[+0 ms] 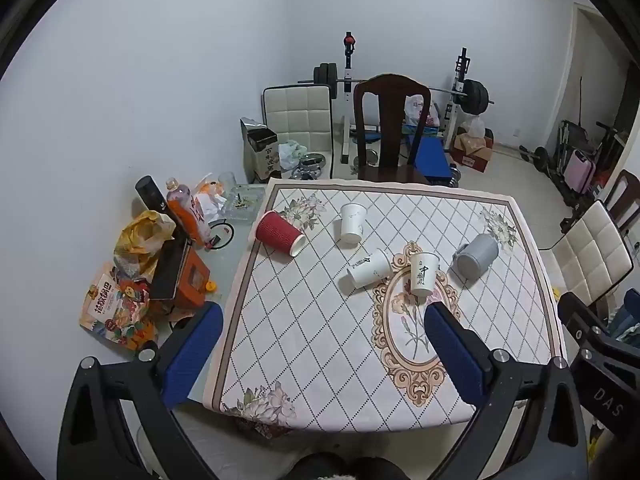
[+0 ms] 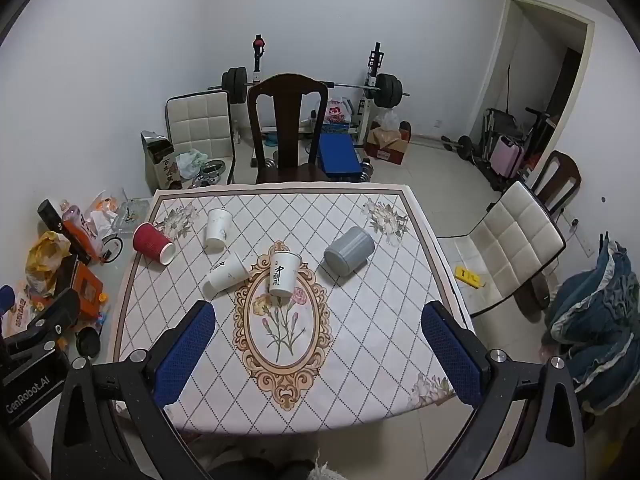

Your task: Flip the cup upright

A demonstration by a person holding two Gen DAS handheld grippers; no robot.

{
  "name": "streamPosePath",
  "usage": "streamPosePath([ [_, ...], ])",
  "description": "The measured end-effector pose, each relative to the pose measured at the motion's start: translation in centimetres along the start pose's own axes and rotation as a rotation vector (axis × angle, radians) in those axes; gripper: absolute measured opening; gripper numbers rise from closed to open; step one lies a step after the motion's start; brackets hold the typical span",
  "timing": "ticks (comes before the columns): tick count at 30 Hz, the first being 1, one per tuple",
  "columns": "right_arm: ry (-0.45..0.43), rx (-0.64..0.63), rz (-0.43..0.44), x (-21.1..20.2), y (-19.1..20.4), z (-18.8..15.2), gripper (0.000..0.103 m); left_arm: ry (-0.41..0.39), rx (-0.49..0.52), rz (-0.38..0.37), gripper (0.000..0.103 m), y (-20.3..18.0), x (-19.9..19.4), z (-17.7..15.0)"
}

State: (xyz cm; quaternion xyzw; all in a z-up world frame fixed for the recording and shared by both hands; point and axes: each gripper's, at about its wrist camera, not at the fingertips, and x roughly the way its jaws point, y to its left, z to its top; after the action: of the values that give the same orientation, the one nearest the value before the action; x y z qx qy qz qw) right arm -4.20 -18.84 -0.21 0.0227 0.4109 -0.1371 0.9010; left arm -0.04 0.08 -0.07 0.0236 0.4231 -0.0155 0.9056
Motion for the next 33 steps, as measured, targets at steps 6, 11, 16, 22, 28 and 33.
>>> streamPosePath([
  [6, 0.006, -0.011, -0.019, 0.1, -0.1, 0.1, 0.103, 0.006, 0.008, 0.008, 0.103, 0.3, -0.3, -0.2],
  [11, 0.014, -0.006, -0.007, 0.3, -0.2, 0.1, 0.103, 0.008, 0.012, 0.006, 0.103, -0.4, 0.0, -0.2],
  [16, 0.015, 0.002, -0.006, 0.4, -0.1, 0.2, 0.103, 0.012, 0.006, 0.006, 0.103, -0.4, 0.5, 0.0],
  [22, 0.018, 0.002, -0.012, 0.5, -0.2, 0.4, 0.103, 0.018, 0.004, 0.002, 0.103, -0.1, 0.9, 0.4],
  [28, 0.021, 0.001, -0.013, 0.6, -0.2, 0.6, 0.103, 0.017, 0.005, 0.004, 0.103, -0.1, 1.0, 0.4],
  [33, 0.022, 0.0, -0.012, 1.1, 0.3, 0.8, 0.103, 0.018, 0.005, 0.004, 0.103, -0.2, 0.9, 0.5],
])
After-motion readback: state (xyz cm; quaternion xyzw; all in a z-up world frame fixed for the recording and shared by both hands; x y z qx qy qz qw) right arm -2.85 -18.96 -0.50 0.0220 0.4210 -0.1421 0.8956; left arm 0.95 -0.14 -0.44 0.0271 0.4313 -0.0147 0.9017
